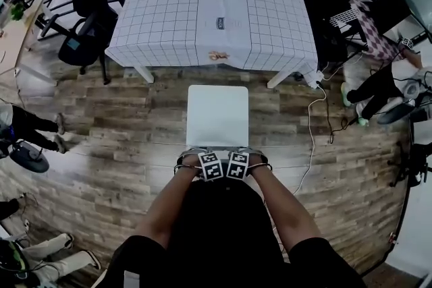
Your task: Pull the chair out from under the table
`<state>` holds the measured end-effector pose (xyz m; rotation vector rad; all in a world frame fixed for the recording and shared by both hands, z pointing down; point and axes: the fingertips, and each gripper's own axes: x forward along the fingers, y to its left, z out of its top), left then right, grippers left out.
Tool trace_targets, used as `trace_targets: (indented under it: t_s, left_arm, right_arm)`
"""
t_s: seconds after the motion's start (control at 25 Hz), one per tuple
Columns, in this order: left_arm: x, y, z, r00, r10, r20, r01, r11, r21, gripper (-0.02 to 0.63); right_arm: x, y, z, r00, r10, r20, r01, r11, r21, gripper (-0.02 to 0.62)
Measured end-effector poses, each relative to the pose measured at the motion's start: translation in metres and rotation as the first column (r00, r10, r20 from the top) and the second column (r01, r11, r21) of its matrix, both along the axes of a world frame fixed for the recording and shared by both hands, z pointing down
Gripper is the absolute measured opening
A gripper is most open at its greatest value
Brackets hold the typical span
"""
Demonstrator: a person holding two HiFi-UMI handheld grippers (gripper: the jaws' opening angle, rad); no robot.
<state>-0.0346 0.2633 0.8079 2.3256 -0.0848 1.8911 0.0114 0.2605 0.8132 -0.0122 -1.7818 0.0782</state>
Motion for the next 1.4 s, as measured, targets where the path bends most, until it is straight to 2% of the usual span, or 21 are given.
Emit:
trace_targets:
  t_s: [0.4, 0.68, 1.0, 1.2, 1.32, 1.4]
  left_arm:
    - [-0.001, 0.035, 0.000, 1.000, 0.011, 0.004, -0.011, 1.000, -0.017, 0.097]
    - [-0.002, 0.057, -0.001, 1.000, -0.017, -0.019, 0.016, 0.999, -0.036, 0.100]
    - [-0.003, 0.063, 0.001, 1.000, 0.016, -0.017, -0.016, 0.999, -0.047, 0.106]
    - [-0.009, 0.073, -0.023, 0.998, 0.052, -0.018, -0.052, 0.998, 0.024, 0.094]
    - [-0.012, 0.065, -0.033, 0.997, 0.029, -0.067, -0.026, 0.999, 0.046, 0.099]
    - [-0.015, 0.062, -0.043, 0.995, 0.047, -0.091, -0.039, 0.995, 0.088, 0.121]
  right_arm:
    - [-0.002, 0.035, 0.000, 1.000, 0.010, 0.014, -0.010, 1.000, -0.020, 0.087]
    - [-0.002, 0.056, 0.001, 1.000, -0.010, -0.006, 0.010, 0.999, -0.038, 0.087]
    - [-0.003, 0.061, 0.000, 1.000, 0.000, 0.015, 0.001, 0.999, -0.033, 0.094]
    - [-0.001, 0.071, -0.027, 1.000, -0.010, 0.002, 0.010, 1.000, -0.004, 0.095]
    - [0.006, 0.063, -0.035, 1.000, 0.020, 0.015, -0.020, 1.000, 0.003, 0.098]
    - [0.013, 0.062, -0.044, 1.000, 0.020, 0.017, -0.020, 1.000, 0.014, 0.100]
